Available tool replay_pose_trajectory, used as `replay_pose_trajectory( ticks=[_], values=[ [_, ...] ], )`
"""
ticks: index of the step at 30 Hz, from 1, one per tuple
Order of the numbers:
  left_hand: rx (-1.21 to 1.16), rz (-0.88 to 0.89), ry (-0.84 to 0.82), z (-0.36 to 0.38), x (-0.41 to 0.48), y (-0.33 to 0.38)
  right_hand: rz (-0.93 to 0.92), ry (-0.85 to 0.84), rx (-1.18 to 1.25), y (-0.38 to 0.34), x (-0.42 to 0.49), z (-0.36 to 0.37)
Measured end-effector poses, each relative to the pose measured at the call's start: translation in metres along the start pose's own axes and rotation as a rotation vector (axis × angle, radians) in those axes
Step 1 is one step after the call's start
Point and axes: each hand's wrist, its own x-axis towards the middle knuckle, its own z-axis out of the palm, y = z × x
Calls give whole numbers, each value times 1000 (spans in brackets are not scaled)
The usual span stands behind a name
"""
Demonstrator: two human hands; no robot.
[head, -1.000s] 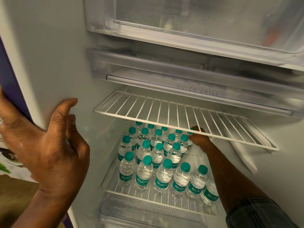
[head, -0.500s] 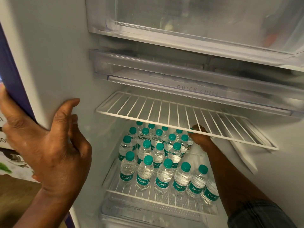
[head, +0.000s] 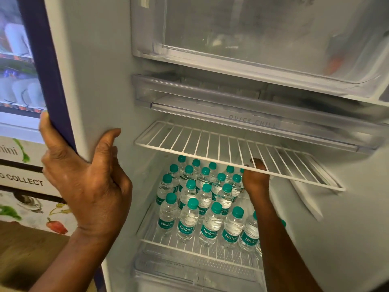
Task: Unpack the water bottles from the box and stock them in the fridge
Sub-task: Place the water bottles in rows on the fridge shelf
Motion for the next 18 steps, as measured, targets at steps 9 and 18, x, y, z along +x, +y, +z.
replay_pose_trajectory(
  ticks=[9,18],
  values=[
    [-19,40,-113,-16,-5,8,-357,46,75,-26,-112,4],
    [-80,118,-265,-83,-56,-28,-478,-155,238,-52,-242,10]
  ],
)
